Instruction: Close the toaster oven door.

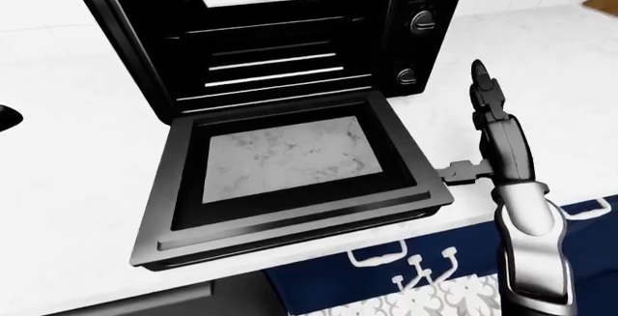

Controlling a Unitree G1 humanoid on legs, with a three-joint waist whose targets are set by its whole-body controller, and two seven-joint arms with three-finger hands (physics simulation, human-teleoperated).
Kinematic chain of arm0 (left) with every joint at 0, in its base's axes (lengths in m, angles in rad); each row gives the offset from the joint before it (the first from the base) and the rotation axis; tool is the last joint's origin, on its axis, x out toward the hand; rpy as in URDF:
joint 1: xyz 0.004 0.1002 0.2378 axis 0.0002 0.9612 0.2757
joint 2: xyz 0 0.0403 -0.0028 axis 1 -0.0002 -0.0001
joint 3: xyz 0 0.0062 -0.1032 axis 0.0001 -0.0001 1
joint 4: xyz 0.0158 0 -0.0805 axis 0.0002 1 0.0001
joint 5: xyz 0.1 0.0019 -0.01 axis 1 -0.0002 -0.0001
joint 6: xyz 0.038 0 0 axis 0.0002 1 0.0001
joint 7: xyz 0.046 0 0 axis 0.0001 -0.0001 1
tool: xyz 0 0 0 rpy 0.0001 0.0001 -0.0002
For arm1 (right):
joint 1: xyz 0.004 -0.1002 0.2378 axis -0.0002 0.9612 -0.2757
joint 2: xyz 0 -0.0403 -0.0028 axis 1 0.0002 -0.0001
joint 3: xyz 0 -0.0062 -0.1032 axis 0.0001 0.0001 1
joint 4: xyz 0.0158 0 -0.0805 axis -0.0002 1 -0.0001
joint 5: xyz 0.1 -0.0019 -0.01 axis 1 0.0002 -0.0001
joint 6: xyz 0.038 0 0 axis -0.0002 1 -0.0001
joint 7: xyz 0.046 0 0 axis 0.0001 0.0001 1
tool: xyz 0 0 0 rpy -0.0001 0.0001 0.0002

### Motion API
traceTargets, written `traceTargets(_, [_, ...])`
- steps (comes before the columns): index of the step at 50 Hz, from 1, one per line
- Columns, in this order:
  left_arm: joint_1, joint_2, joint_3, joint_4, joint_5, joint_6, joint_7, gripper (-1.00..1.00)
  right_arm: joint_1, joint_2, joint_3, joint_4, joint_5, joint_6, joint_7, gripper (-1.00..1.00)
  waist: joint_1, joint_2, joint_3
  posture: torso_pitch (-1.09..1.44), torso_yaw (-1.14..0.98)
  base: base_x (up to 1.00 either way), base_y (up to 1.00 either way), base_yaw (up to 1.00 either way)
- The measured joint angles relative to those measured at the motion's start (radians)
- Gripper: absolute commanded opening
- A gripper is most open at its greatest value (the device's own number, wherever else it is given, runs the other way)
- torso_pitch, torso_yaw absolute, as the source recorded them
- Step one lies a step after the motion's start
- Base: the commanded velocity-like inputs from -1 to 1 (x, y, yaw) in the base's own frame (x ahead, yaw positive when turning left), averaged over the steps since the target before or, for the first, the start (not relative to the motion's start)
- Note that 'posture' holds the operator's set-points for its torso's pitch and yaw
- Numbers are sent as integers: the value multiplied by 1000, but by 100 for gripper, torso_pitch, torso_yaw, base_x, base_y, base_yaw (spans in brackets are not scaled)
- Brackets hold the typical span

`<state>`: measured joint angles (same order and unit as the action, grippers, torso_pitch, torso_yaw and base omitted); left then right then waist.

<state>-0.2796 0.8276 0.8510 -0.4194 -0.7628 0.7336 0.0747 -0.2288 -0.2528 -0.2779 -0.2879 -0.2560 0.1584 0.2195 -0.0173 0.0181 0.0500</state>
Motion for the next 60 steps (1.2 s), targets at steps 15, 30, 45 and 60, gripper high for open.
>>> traceTargets(15, [3, -2, 0, 3, 3, -5, -3, 100, -6, 46, 67, -82, 7, 77, 19, 100, 2, 5, 5, 0, 0, 0, 0, 0])
traceTargets(30, [9, -3, 6, 12, 9, -12, -11, 100, -49, 41, 71, -95, 24, 152, 6, 100, -1, 15, 12, 0, 0, 0, 0, 0])
traceTargets(45, [16, 2, 20, 19, 11, -19, -15, 100, -132, 39, 73, -114, 104, 258, -83, 100, -1, 16, 10, 0, 0, 0, 0, 0])
traceTargets(60, [24, -7, 29, 24, 29, -22, -33, 100, -266, 32, 75, -132, 222, 397, -228, 100, 2, 16, 13, 0, 0, 0, 0, 0])
